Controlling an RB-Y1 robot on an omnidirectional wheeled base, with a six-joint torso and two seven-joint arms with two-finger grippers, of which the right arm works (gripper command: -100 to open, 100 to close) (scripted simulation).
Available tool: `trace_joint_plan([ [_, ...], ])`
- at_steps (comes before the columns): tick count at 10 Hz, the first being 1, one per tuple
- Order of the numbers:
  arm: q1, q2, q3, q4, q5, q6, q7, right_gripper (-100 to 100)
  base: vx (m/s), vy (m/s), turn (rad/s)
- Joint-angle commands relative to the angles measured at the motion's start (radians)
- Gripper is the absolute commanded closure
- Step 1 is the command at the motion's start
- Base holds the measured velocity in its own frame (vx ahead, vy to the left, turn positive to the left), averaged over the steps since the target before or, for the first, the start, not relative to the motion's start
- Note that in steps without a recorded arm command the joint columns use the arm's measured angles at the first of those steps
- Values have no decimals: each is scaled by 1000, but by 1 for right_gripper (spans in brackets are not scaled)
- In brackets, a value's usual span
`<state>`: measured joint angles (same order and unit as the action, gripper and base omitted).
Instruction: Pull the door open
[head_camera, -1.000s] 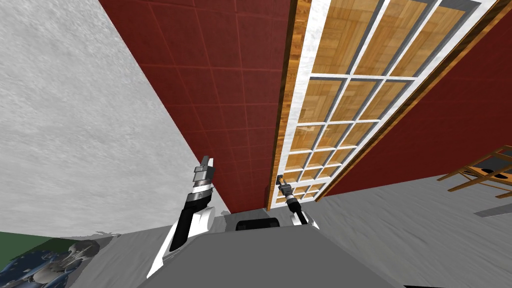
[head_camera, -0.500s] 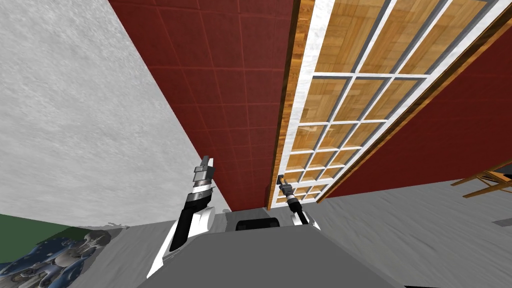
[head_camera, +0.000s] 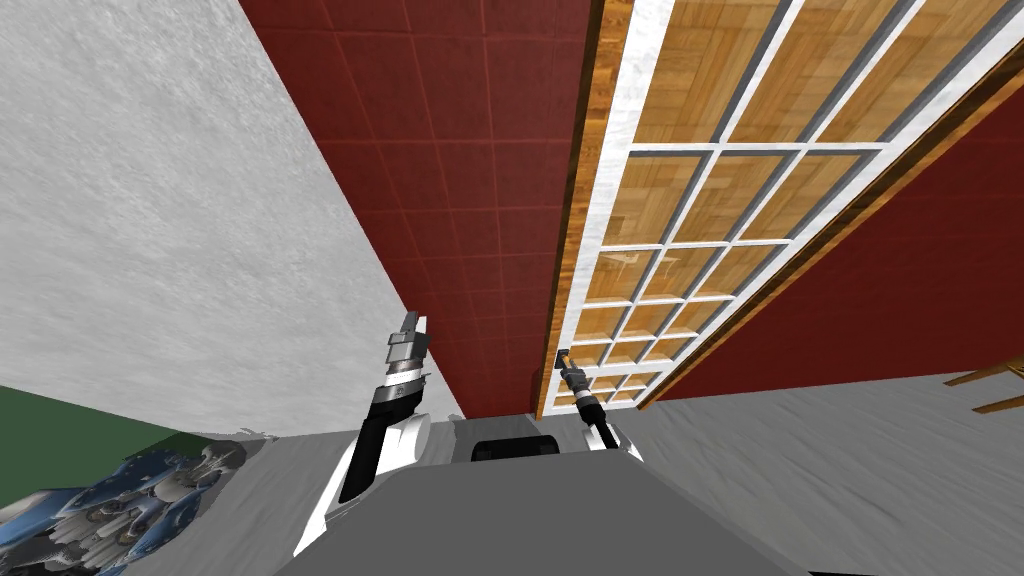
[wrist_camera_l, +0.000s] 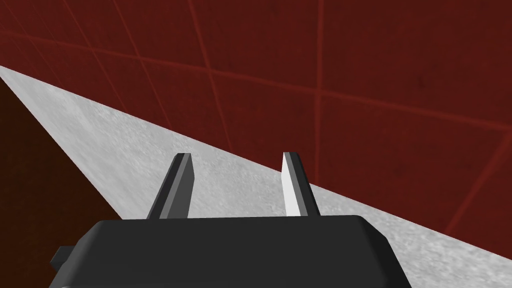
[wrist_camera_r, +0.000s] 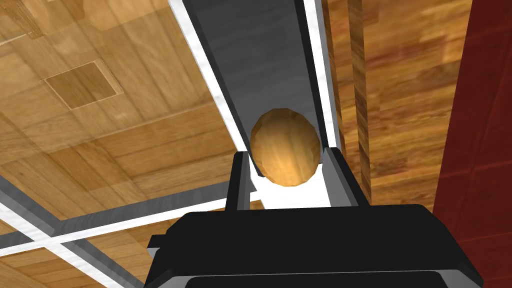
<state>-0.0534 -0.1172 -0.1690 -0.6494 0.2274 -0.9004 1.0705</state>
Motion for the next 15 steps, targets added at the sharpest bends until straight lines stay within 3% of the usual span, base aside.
trace_joint_plan([
  [1,7,3,8,-6,-11,5,-50,100,-25,-3,80],
  [15,24,-14,24,-19,-105,8,-383,100,-24,-5,65],
])
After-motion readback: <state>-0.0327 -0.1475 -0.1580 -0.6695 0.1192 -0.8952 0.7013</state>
